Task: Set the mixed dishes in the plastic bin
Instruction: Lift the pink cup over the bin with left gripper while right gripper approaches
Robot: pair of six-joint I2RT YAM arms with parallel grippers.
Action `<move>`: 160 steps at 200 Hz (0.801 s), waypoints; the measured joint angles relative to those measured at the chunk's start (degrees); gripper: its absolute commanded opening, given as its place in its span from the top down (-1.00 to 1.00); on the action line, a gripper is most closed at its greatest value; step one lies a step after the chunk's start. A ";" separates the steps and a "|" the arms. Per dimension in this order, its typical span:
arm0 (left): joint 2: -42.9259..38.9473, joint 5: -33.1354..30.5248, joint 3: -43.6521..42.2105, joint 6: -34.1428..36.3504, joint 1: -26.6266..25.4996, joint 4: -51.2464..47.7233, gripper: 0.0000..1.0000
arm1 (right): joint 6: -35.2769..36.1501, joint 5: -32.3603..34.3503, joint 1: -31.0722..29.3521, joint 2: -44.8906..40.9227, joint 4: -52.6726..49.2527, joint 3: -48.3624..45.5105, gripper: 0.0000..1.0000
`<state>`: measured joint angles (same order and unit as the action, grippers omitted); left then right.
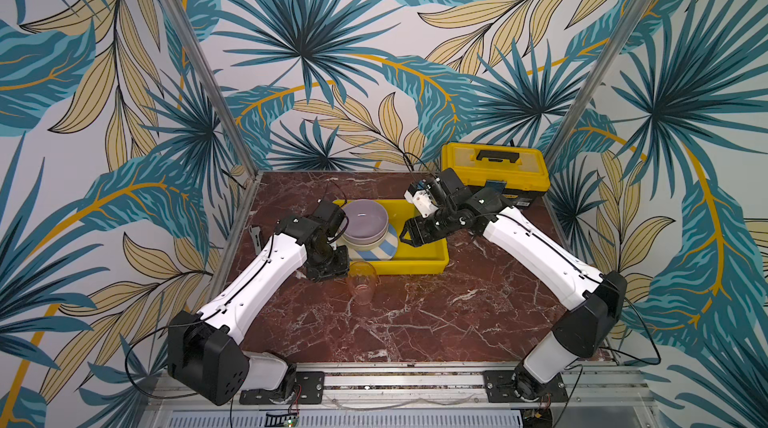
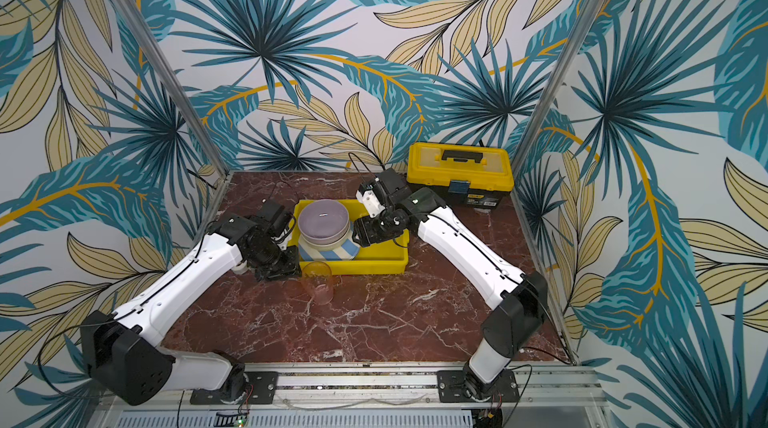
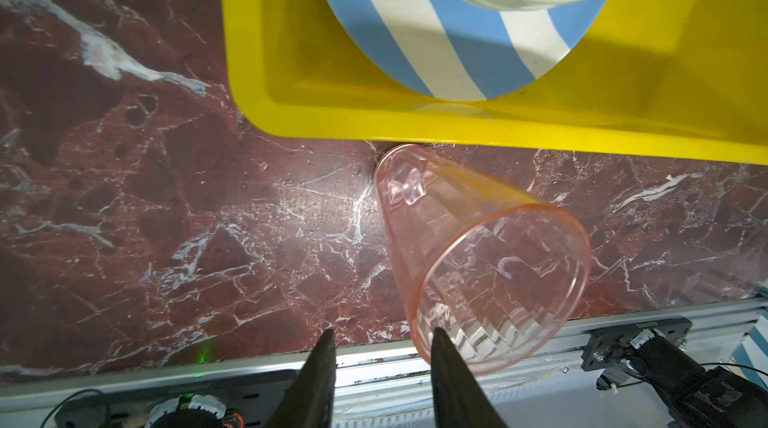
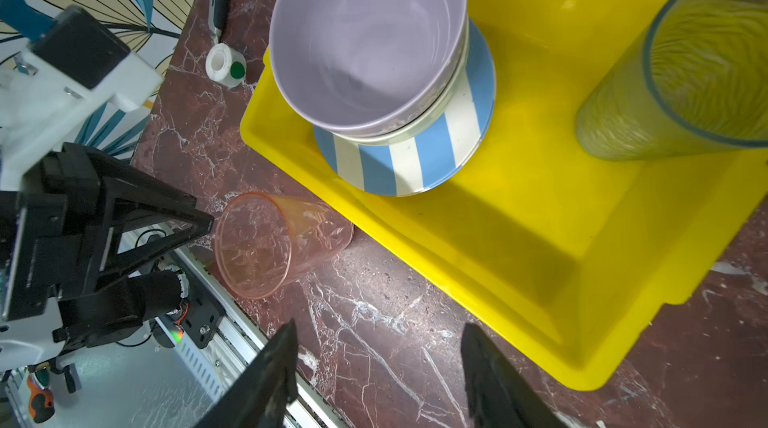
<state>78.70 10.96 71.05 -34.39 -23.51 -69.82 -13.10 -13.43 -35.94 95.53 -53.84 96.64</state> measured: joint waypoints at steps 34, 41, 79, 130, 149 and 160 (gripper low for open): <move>0.70 2.54 -2.45 0.15 0.00 3.87 0.42 | -1.51 -0.20 0.17 0.07 0.50 -0.02 -0.28; 1.11 3.02 -2.71 0.15 0.00 4.50 0.45 | -1.75 -0.24 0.17 0.07 0.50 -0.02 -0.28; 3.23 4.17 -3.54 -0.13 0.00 6.75 0.77 | -2.99 -0.31 0.17 0.07 0.90 -0.37 -0.28; 3.30 6.34 -2.47 -1.42 -0.11 7.32 1.00 | -3.34 0.44 0.17 0.07 0.26 -0.28 -0.28; 3.30 7.98 0.59 -1.97 -0.76 7.04 1.00 | -2.84 1.49 0.17 -0.20 -1.79 1.33 -0.28; 3.30 9.27 3.04 -2.19 -1.55 6.69 1.00 | -2.47 1.92 0.17 -0.87 -2.49 2.38 -0.28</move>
<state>82.00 20.23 74.08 -36.58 -25.06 -63.13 -15.57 -11.51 -35.77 94.65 -56.34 99.02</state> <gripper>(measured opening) 0.068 0.642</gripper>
